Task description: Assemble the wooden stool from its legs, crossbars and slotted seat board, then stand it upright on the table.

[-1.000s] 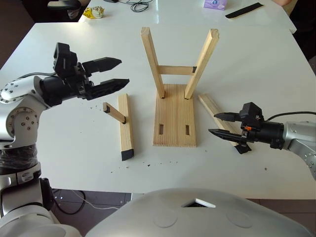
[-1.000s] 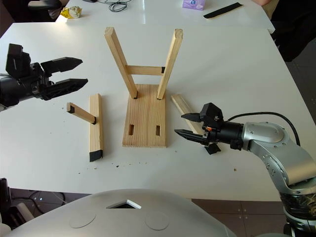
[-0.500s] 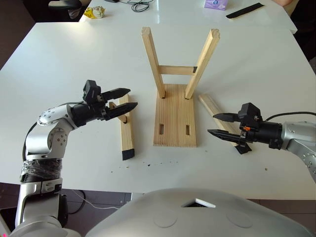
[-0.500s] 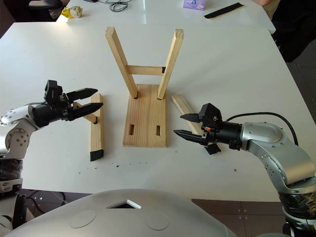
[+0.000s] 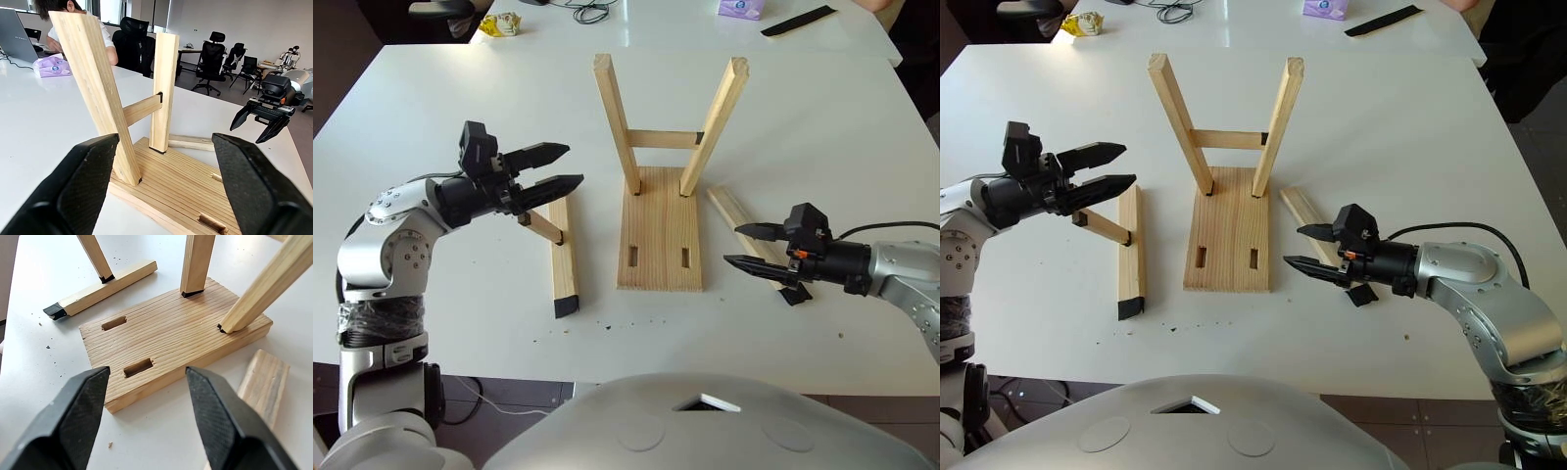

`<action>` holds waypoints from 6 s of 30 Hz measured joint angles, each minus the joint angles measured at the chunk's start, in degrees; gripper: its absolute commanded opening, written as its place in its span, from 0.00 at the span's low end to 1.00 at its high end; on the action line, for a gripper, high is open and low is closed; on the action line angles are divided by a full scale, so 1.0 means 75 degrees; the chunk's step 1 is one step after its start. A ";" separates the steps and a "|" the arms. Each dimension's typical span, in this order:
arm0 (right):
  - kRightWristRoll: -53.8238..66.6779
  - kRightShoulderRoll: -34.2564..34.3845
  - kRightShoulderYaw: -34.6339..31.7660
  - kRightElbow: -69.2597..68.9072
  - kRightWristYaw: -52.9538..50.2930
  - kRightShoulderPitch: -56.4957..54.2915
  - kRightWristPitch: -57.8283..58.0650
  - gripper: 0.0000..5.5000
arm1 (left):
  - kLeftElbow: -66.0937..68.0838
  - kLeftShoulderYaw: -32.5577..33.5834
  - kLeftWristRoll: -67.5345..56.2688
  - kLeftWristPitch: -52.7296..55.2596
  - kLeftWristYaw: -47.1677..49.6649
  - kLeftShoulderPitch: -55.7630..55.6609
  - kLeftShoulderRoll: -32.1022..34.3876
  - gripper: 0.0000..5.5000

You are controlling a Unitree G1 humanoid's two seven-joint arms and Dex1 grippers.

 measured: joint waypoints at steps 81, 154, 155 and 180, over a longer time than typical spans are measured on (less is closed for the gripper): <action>0.0018 0.0075 -0.0113 -0.0723 -0.0166 0.0711 -0.0010 0.52 | -0.1487 0.1521 -0.3443 0.2441 0.1735 -0.0520 0.0591 0.50; -0.0365 0.0559 -0.0662 -0.1734 -0.1216 0.2537 -0.0234 0.52 | -0.4013 0.0595 0.1450 0.6299 0.4080 0.2624 0.0760 0.53; -0.0367 0.0546 -0.0662 -0.1724 -0.1194 0.2503 -0.0234 0.52 | -0.4108 0.0601 0.1392 0.6497 0.4251 0.2588 0.0549 0.55; -0.0543 0.0516 -0.0605 -0.1622 -0.1035 0.2398 -0.0278 0.52 | -0.3954 -0.0264 0.2087 0.4775 0.4828 0.3689 0.0346 0.58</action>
